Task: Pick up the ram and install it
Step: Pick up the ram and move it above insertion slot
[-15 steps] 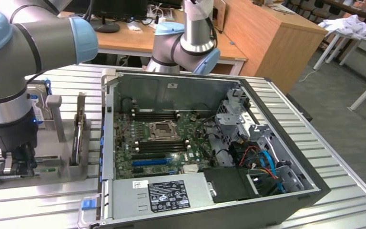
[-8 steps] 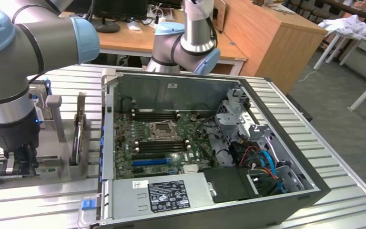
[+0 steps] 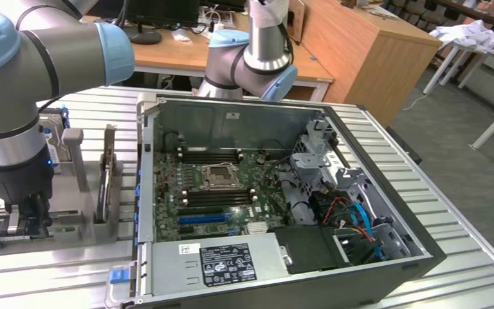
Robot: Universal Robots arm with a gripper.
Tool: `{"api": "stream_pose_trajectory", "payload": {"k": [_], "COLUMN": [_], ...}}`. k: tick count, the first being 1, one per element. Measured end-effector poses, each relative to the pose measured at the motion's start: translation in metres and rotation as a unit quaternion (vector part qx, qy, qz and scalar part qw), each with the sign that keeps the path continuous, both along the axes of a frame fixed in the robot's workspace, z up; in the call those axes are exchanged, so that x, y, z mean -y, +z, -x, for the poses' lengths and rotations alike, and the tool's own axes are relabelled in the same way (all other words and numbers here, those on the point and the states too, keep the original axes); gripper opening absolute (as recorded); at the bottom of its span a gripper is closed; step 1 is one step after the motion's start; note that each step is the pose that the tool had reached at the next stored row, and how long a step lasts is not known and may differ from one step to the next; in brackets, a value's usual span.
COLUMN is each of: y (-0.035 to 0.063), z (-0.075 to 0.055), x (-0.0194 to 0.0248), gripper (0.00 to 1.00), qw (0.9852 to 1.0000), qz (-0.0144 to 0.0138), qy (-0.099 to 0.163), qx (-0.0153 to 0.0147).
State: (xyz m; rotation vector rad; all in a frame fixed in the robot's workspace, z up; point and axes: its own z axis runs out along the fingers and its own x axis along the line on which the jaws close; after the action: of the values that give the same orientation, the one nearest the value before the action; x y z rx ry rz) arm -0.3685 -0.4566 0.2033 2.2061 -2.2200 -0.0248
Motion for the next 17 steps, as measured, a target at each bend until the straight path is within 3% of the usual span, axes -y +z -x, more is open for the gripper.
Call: {"api": "stream_pose_trajectory", "payload": {"k": [7,8,17], "y": [0.0,0.0001,0.0001], "z": [0.0,0.0,0.0], "x": [0.0,0.0,0.0], "gripper": [0.26,0.19,0.19], "qw": [1.0,1.0,1.0], "qz": [0.0,0.0,0.0], "qy": [0.0,0.0,0.0], "qx": [0.0,0.0,-0.0001]}}
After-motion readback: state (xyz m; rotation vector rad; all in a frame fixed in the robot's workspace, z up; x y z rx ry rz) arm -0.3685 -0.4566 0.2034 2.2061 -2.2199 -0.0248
